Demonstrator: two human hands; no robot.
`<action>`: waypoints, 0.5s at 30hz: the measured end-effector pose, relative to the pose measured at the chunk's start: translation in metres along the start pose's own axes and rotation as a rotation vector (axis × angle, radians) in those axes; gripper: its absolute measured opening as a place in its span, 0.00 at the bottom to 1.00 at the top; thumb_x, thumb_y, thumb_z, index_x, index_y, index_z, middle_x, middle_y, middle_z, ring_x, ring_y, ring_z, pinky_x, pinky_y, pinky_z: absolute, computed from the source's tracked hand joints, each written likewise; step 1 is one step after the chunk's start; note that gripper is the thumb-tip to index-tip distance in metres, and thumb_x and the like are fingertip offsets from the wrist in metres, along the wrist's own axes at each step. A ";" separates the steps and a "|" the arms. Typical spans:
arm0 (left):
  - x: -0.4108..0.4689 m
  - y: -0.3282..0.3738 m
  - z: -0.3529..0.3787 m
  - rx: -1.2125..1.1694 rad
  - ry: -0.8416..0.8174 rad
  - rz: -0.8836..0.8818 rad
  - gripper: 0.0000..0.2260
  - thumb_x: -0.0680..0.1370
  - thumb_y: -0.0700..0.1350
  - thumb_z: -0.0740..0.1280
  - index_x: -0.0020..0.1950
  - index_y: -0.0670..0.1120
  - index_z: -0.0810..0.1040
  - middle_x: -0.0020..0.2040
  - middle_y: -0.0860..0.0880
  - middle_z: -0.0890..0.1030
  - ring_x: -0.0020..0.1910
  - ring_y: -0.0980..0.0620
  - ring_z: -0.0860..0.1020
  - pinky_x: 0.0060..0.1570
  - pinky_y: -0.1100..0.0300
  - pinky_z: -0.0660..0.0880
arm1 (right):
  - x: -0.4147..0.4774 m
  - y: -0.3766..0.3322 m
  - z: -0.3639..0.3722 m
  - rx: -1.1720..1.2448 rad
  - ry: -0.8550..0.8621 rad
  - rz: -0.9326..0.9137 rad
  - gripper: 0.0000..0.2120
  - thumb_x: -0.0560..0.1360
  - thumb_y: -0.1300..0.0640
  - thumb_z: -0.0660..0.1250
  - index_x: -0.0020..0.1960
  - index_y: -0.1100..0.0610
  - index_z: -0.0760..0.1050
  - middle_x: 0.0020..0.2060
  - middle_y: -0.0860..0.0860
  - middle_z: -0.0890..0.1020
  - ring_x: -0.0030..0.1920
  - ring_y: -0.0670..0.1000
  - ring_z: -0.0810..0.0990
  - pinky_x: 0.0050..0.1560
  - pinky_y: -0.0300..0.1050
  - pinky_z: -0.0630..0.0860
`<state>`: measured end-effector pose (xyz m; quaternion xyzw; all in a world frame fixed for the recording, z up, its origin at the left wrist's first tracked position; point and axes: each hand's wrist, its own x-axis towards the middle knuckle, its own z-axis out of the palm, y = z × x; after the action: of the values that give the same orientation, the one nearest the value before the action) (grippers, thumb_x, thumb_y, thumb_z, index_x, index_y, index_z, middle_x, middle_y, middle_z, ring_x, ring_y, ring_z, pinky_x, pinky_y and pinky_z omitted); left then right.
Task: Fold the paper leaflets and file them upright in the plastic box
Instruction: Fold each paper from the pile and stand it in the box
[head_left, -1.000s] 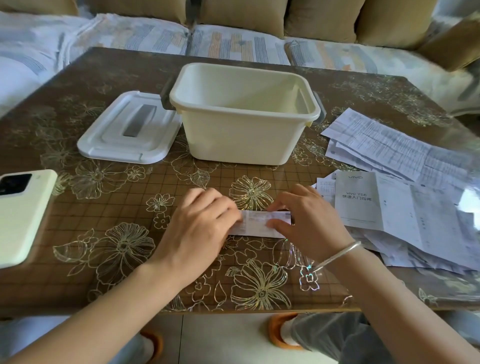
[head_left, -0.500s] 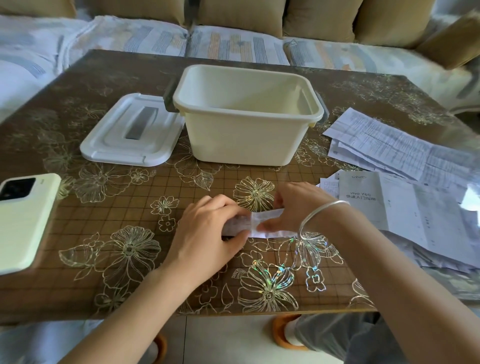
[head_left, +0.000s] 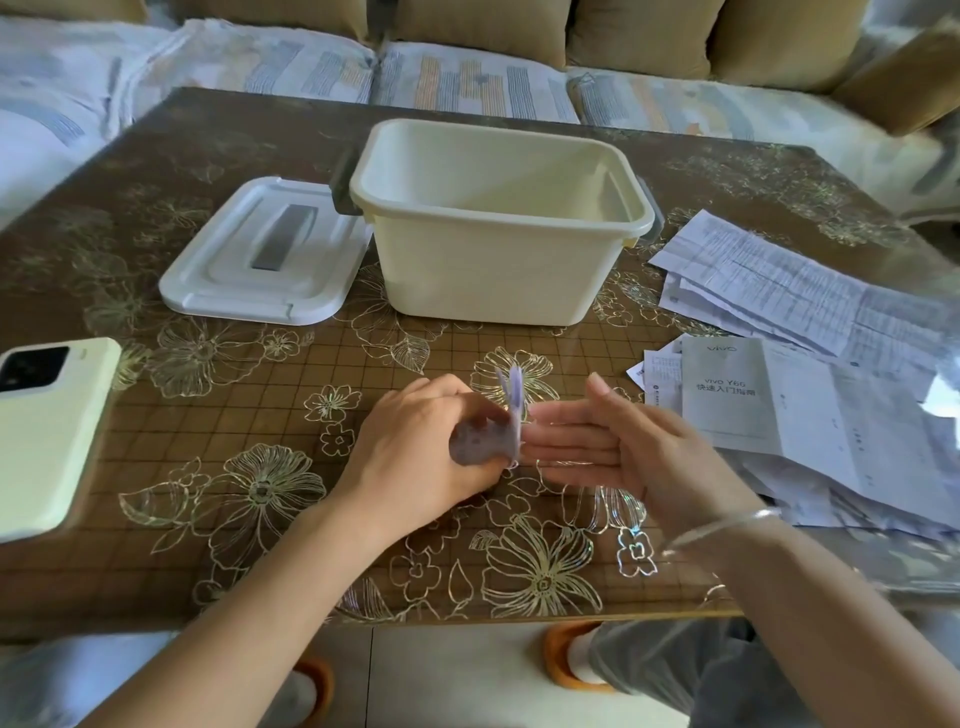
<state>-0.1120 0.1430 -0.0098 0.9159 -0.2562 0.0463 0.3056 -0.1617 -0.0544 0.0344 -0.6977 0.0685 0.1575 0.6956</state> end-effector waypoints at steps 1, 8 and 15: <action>0.001 0.000 0.000 0.011 -0.006 -0.009 0.14 0.69 0.59 0.72 0.51 0.56 0.81 0.47 0.59 0.77 0.46 0.57 0.73 0.43 0.64 0.65 | -0.005 0.004 0.004 -0.126 -0.011 -0.102 0.22 0.75 0.45 0.60 0.59 0.59 0.78 0.51 0.52 0.85 0.50 0.46 0.83 0.53 0.43 0.79; 0.000 -0.007 -0.004 -0.112 -0.064 -0.067 0.19 0.70 0.56 0.72 0.58 0.50 0.81 0.55 0.55 0.80 0.53 0.58 0.77 0.51 0.63 0.73 | -0.001 0.040 0.012 -0.983 -0.054 -0.711 0.19 0.77 0.57 0.60 0.68 0.55 0.73 0.67 0.46 0.74 0.69 0.41 0.68 0.69 0.46 0.68; -0.010 -0.013 -0.016 -0.292 -0.094 -0.135 0.30 0.70 0.49 0.76 0.70 0.58 0.69 0.56 0.63 0.77 0.54 0.66 0.76 0.51 0.76 0.70 | 0.003 0.043 0.009 -1.120 -0.085 -0.742 0.22 0.76 0.61 0.61 0.70 0.54 0.71 0.68 0.45 0.72 0.71 0.40 0.65 0.70 0.50 0.66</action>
<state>-0.1128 0.1652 -0.0060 0.8780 -0.2121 -0.0551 0.4256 -0.1732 -0.0465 -0.0078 -0.9237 -0.2951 -0.0528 0.2387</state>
